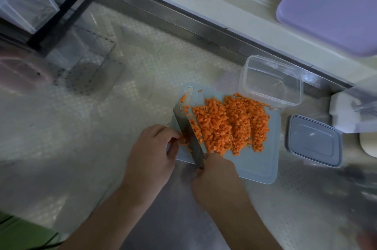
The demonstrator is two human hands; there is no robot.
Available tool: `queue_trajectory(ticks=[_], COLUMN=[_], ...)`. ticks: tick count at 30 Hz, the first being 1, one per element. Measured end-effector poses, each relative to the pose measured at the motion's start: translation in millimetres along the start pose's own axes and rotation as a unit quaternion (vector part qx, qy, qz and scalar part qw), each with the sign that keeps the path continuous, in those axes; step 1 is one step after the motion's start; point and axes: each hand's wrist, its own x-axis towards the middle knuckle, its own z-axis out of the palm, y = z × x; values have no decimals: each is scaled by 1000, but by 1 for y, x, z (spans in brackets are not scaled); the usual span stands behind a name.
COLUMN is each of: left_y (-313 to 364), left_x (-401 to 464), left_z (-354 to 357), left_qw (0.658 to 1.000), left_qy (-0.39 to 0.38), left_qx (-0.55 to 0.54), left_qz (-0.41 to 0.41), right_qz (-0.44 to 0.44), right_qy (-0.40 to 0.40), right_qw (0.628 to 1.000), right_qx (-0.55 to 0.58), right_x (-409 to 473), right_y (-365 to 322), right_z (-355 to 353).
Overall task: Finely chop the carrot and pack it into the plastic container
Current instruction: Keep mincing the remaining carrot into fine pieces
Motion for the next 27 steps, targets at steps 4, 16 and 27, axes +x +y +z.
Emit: queue_trajectory(ticks=[4, 16, 27], left_y=[5, 9, 8], left_x=[5, 1, 0], left_z=[2, 1, -1], left_qw=[1000, 999, 1000], left_qy=[1, 11, 16], left_qx=[-8, -37, -23], left_qz=[-8, -27, -13], right_qz=[-11, -22, -24], right_qy=[24, 41, 13], right_qw=[999, 998, 999], right_qx=[34, 41, 27], right_x=[-1, 7, 9], right_y=[4, 0, -2], right_z=[-9, -11, -8])
